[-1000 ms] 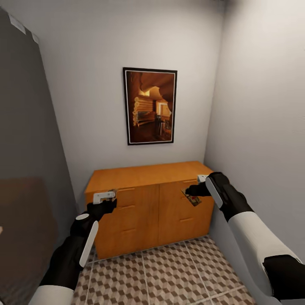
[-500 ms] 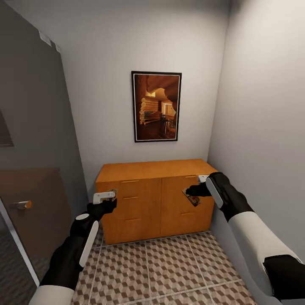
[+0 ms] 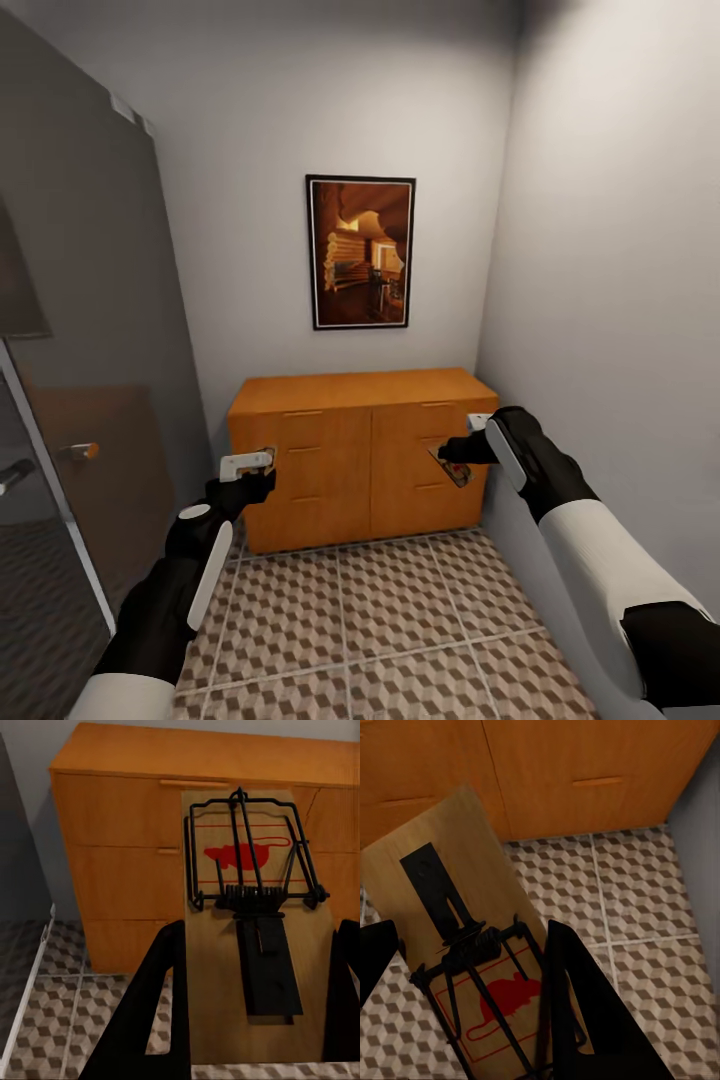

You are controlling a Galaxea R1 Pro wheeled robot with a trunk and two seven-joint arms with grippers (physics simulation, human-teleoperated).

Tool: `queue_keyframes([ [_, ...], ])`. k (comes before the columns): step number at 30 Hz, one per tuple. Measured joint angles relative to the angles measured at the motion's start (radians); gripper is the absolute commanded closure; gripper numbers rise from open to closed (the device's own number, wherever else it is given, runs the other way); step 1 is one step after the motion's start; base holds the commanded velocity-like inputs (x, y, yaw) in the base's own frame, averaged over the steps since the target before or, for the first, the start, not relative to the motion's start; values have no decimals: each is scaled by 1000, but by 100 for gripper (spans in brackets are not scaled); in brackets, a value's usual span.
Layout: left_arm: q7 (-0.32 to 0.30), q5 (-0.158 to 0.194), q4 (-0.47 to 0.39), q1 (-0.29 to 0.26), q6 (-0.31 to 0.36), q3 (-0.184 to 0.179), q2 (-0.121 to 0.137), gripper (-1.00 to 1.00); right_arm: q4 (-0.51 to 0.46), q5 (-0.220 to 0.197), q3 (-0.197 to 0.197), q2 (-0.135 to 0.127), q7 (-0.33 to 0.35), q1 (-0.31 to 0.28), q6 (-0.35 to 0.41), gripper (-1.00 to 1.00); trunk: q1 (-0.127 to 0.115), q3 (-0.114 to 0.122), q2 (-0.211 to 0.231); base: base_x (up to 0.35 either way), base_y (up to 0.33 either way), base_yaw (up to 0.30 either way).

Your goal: Take the four mousetraps from the cabinet in the bathroom and place them on the bathroom floor. Make sure all four end up on the same floor surface, and ensure that at least two of them are either under or directly next to the same bathroom sink.

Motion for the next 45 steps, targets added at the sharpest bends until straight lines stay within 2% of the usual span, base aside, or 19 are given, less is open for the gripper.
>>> queue_keyframes([
  [13, 0, 1, -4, 0, -1, 3, 0, 100, 0, 0, 0, 1, 0, 0, 0, 100, 0, 0, 0, -227, -4, 242],
  [30, 0, 2, -7, 0, -1, 3, 0, 100, 2, 2, 0, 1, -1, 0, 0, 100, -1, 0, 0, -11, 0, 265],
  [38, 0, 1, -5, 0, -1, 3, 0, 100, 29, 3, 0, 5, -7, 0, 0, 100, -1, 0, 0, 0, 0, 71],
  [45, -1, 2, -4, 0, 0, 3, 0, 100, 42, 3, 2, 7, -5, 0, -21, 100, -1, 0, 0, 0, 0, 242],
])
